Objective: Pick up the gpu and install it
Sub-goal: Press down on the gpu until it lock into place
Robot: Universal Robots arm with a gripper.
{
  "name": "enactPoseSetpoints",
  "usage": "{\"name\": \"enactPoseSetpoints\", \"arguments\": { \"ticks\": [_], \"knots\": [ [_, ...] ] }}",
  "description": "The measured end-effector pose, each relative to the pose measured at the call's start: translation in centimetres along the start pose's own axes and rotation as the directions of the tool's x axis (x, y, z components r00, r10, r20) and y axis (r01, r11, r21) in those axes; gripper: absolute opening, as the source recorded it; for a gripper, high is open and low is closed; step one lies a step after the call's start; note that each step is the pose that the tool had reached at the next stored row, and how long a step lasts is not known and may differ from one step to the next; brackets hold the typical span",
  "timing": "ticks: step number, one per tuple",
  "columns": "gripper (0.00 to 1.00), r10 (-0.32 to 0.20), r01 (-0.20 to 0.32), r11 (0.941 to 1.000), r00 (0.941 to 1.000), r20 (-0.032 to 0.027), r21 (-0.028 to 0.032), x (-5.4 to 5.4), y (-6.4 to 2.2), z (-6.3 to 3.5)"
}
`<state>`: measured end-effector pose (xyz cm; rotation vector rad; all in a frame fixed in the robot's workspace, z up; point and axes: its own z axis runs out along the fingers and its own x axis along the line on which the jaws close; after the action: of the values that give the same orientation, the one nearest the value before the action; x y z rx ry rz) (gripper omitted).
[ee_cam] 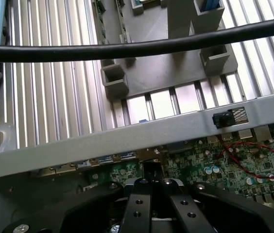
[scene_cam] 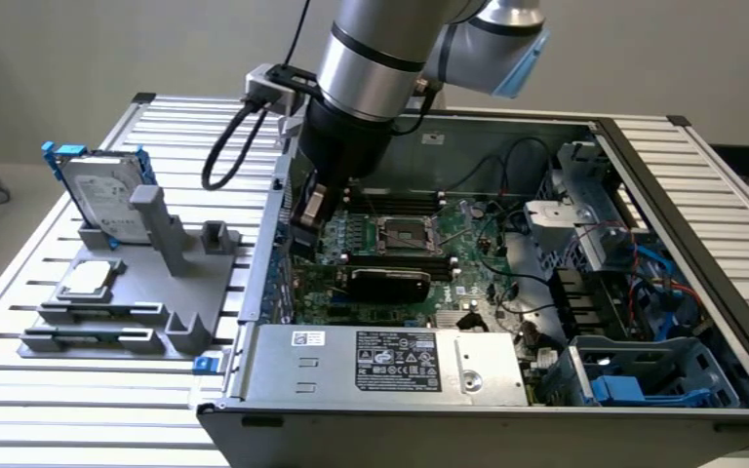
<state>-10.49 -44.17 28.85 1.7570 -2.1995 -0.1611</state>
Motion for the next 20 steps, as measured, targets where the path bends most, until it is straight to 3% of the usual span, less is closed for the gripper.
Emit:
{"name": "enactPoseSetpoints", "arguments": {
  "ticks": [6, 14, 20],
  "knots": [
    [0.11, 0.011, -0.011, 0.9999, 0.9999, 0.0021, -0.0069, -0.05, 0.01, -0.01],
    [0.11, 0.019, -0.019, 0.9996, 0.9998, 0.0015, -0.0212, -0.04, 0.03, -0.09],
    [0.11, 0.028, -0.028, 0.9992, 0.9996, 0.0029, -0.0267, -0.04, 0.03, -0.08]
  ]
}}
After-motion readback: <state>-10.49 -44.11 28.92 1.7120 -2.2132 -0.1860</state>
